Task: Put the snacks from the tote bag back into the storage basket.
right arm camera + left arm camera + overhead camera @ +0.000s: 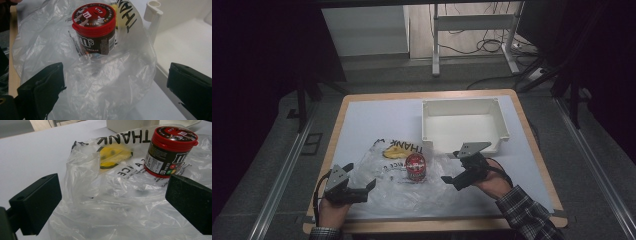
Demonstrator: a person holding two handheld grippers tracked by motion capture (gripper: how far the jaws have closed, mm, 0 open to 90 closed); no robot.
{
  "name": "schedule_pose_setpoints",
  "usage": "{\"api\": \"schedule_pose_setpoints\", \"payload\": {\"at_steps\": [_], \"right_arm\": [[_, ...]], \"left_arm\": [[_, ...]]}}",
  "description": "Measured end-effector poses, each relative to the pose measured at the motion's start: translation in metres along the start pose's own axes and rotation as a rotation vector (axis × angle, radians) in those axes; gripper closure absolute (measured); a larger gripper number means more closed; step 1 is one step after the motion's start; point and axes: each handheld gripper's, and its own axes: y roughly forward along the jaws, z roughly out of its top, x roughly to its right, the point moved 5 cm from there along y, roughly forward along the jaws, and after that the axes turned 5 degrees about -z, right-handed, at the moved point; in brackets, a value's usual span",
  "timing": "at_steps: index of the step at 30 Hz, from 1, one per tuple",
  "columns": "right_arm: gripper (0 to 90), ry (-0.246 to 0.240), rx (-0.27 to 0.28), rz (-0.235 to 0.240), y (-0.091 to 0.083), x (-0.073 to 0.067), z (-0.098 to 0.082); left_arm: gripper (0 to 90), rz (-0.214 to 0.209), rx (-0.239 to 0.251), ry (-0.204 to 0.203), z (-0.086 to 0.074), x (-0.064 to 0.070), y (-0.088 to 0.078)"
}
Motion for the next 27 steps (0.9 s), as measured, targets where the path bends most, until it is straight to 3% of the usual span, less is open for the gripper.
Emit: {"api": "schedule_pose_setpoints", "payload": {"at_steps": [9,19,27], "right_arm": [[1.7,0.006,-0.014,-0.007,0.008,-0.003,0.006],[1.7,-0.056,-0.056,-0.018,0.020,-0.010,0.015],[1.7,-0.058,-0.089,-0.012,0.029,-0.016,0.020]], "left_arm": [[0.4,0.000,-0.001,0.002,0.000,0.000,0.000],[0.3,-0.001,-0.002,0.003,0.000,0.000,0.000],[0.3,-0.001,-0.002,0.005,0.000,0.001,0.000]]}}
